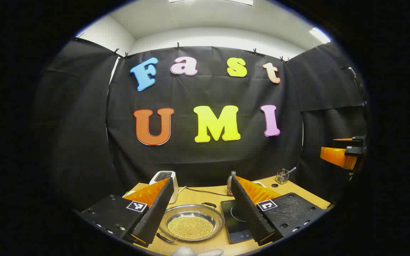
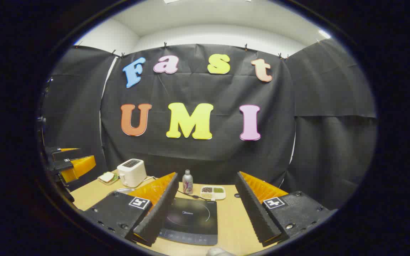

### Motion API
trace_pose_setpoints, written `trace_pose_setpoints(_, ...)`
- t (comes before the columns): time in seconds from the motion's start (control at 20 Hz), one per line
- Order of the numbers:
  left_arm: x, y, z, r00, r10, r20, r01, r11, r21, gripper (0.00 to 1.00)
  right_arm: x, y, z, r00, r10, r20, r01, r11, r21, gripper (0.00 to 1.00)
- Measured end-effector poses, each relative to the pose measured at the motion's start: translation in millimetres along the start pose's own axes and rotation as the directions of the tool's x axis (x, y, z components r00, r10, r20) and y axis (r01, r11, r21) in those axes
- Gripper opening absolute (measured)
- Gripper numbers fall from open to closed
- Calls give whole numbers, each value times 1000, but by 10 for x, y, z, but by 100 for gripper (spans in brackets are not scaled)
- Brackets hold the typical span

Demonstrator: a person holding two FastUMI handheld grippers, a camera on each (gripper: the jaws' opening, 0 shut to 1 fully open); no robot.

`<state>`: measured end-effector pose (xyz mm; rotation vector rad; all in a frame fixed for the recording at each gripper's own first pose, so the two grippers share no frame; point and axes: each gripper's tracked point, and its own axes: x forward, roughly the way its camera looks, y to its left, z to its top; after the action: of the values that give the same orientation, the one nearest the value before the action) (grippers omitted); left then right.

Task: First push the handle of the pot to place it horizontally, then grasp the pot with both hands and set it on the induction cooktop.

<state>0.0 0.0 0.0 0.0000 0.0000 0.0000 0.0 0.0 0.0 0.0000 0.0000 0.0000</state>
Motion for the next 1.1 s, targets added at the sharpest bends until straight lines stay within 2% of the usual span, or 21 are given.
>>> trace_pose_setpoints(0.55,-25,87,-36,1000,28,3,-28,999,24,96,-37,22,29,1000,8,7,-8,1000,-19,98)
trace_pose_setpoints(0.7,-14,50,-167,999,11,-41,-10,1000,18,96,-20,41,3,1000,13,-2,-14,999,-31,98)
trace_pose_setpoints(0.8,-12,-19,-337,994,-26,-106,26,1000,1,93,-10,51,-21,1000,18,-12,-19,999,-33,99)
trace_pose_setpoints(0.85,-9,-77,-459,987,-57,-153,55,998,-12,71,-3,55,-31,1000,20,-17,-20,999,-34,99)
trace_pose_setpoints(0.95,-41,-174,-693,966,-102,-238,95,995,-43,41,17,62,-79,999,22,-33,-24,999,-39,98)
trace_pose_setpoints(1.05,-55,-174,-888,947,-113,-301,100,993,-57,12,10,73,-120,999,27,-44,-29,999,-43,100)
trace_pose_setpoints(1.1,-72,-187,-1002,936,-117,-332,101,993,-64,15,13,74,-145,998,28,-48,-30,999,-44,99)
